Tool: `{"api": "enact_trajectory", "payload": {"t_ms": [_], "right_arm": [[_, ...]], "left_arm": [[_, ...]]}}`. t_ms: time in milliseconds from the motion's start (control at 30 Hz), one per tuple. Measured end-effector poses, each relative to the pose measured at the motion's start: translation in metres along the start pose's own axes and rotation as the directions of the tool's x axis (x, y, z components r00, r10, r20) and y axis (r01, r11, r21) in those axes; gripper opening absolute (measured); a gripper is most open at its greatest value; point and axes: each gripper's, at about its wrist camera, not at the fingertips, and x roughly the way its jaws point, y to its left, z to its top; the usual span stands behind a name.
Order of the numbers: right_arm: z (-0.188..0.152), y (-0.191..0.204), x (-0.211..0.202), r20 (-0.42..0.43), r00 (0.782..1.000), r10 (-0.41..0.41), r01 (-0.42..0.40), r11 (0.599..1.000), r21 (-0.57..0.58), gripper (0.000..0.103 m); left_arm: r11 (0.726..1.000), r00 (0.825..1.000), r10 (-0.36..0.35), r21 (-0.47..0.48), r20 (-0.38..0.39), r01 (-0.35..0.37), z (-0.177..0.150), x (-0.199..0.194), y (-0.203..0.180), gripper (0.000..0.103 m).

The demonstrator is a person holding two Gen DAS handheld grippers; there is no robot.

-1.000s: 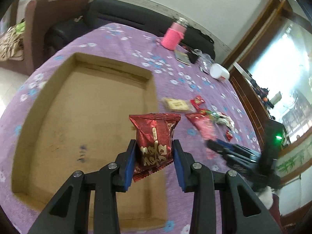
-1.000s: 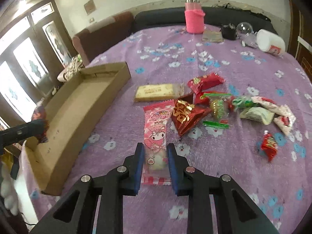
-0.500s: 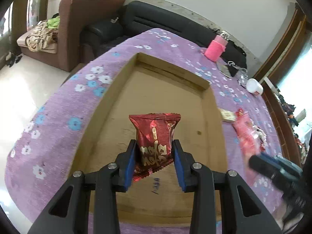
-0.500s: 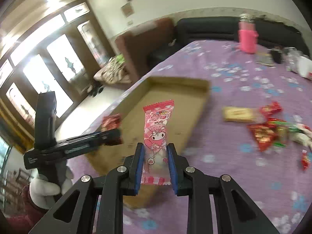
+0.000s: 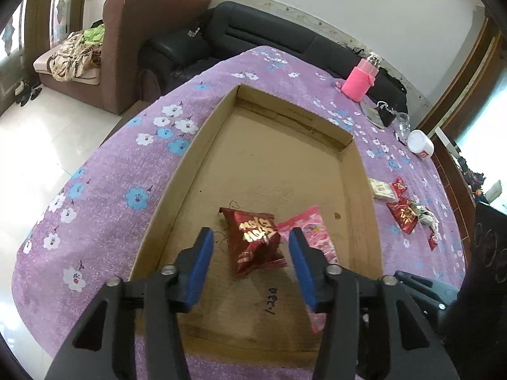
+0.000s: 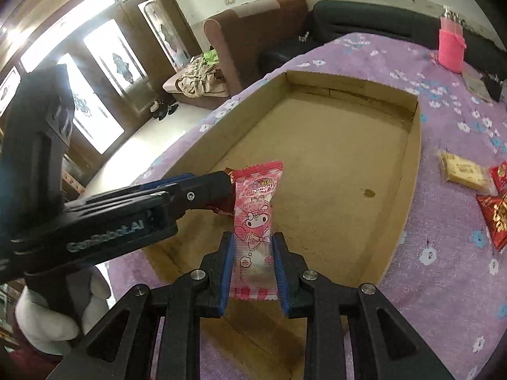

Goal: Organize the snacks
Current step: 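Lower both held snacks into the cardboard box and open both grippers, then move both open grippers back over the remaining snacks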

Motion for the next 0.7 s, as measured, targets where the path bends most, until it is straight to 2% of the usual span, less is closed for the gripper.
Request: {"api": "enact_trajectory", "payload": {"t_ms": [67, 233, 400, 533, 600, 700], "right_arm": [[0.000, 0.000, -0.005, 0.006, 1.000, 0.009, -0.009, 1.000, 0.001, 0.029], [0.001, 0.000, -0.038, 0.086, 0.996, -0.014, 0.015, 1.000, -0.010, 0.036], [-0.008, -0.021, -0.090, 0.187, 0.981, -0.054, 0.044, 0.997, 0.062, 0.036], [-0.018, -0.047, -0.127, 0.254, 0.962, -0.100, 0.064, 0.988, 0.144, 0.042], [-0.026, -0.060, -0.140, 0.267, 0.955, -0.126, 0.081, 0.981, 0.176, 0.046], [-0.039, -0.077, -0.154, 0.271, 0.948, -0.165, 0.110, 0.972, 0.207, 0.046]], "left_arm": [[1.000, 1.000, -0.010, -0.002, 0.012, 0.010, 0.000, -0.006, -0.002, 0.052], [1.000, 0.997, -0.030, 0.002, 0.071, 0.030, 0.001, -0.028, -0.006, 0.060], [0.997, 0.992, -0.071, 0.018, 0.100, 0.070, 0.003, -0.044, -0.019, 0.062], [0.992, 0.988, -0.112, 0.070, 0.102, 0.105, 0.000, -0.052, -0.044, 0.071], [0.988, 0.986, -0.137, 0.090, 0.096, 0.129, -0.002, -0.053, -0.056, 0.072], [0.974, 0.978, -0.199, 0.120, 0.062, 0.190, -0.007, -0.052, -0.075, 0.072]]}}
